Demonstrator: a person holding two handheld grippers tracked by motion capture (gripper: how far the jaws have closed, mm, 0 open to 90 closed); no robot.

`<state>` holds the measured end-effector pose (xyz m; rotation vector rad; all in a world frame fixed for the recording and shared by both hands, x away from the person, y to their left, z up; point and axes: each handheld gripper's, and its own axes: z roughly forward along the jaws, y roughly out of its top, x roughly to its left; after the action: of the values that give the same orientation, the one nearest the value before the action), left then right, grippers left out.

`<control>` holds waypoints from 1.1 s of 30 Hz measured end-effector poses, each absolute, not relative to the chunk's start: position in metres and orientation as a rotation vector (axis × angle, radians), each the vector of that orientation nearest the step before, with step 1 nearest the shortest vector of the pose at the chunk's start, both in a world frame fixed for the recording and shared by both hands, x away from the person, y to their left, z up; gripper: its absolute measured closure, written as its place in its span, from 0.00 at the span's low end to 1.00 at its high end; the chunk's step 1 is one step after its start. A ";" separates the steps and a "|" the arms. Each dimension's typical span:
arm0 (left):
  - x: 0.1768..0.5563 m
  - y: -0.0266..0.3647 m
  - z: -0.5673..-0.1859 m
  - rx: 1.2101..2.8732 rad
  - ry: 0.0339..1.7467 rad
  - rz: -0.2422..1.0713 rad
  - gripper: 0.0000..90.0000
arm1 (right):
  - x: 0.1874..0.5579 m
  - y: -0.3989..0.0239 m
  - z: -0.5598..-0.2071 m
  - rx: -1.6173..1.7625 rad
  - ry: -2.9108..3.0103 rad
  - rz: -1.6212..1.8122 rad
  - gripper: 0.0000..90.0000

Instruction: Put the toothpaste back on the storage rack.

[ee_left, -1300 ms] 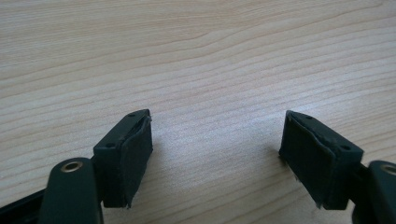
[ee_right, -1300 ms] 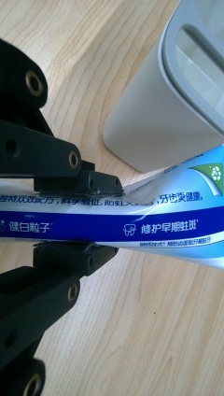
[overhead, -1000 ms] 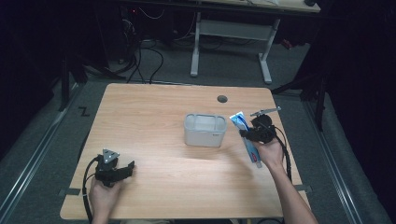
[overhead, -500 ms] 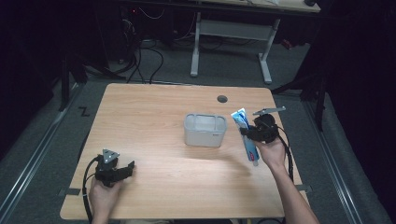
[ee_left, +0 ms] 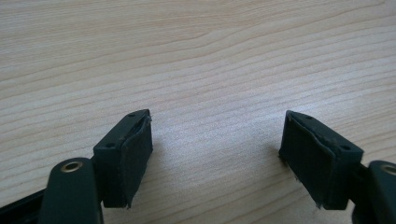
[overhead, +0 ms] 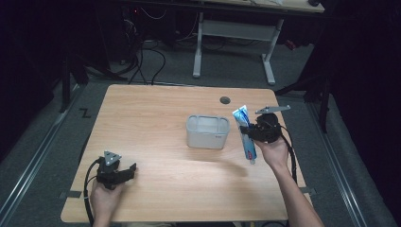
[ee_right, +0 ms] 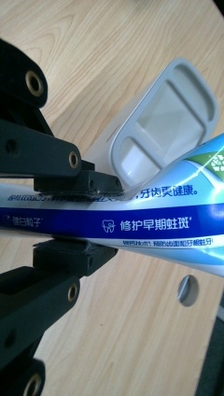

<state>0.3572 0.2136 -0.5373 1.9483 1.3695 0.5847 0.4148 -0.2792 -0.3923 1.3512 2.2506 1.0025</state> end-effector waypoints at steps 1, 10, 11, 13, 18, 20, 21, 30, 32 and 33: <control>0.357 0.214 -0.537 1.948 1.370 0.585 0.28 | 0.414 -0.278 -0.390 1.339 2.250 1.006 0.79; 0.357 0.213 -0.537 1.953 1.368 0.587 0.28 | 0.412 -0.271 -0.374 1.285 2.239 1.108 0.80; 0.357 0.213 -0.537 1.954 1.369 0.587 0.28 | 0.412 -0.271 -0.371 1.272 2.239 1.125 0.80; 0.357 0.213 -0.537 1.953 1.368 0.587 0.28 | 0.412 -0.269 -0.367 1.268 2.239 1.154 0.80; 0.357 0.213 -0.537 1.955 1.367 0.587 0.28 | 0.414 -0.263 -0.358 1.224 2.233 1.220 0.80; 0.357 0.213 -0.537 1.956 1.366 0.587 0.28 | 0.415 -0.260 -0.355 1.212 2.236 1.221 0.80; 0.357 0.213 -0.537 1.955 1.366 0.589 0.28 | 0.416 -0.258 -0.354 1.204 2.237 1.227 0.80; 0.357 0.213 -0.537 1.955 1.365 0.589 0.28 | 0.423 -0.247 -0.344 1.153 2.235 1.292 0.80; 0.357 0.213 -0.537 1.956 1.365 0.589 0.28 | 0.426 -0.245 -0.343 1.155 2.220 1.320 0.80; 0.357 0.213 -0.537 1.957 1.364 0.589 0.28 | 0.426 -0.245 -0.343 1.154 2.215 1.330 0.80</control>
<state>0.3574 0.2130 -0.5373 1.9565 1.3645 0.5892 0.4261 -0.2448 -0.3427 1.1543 2.2153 1.3305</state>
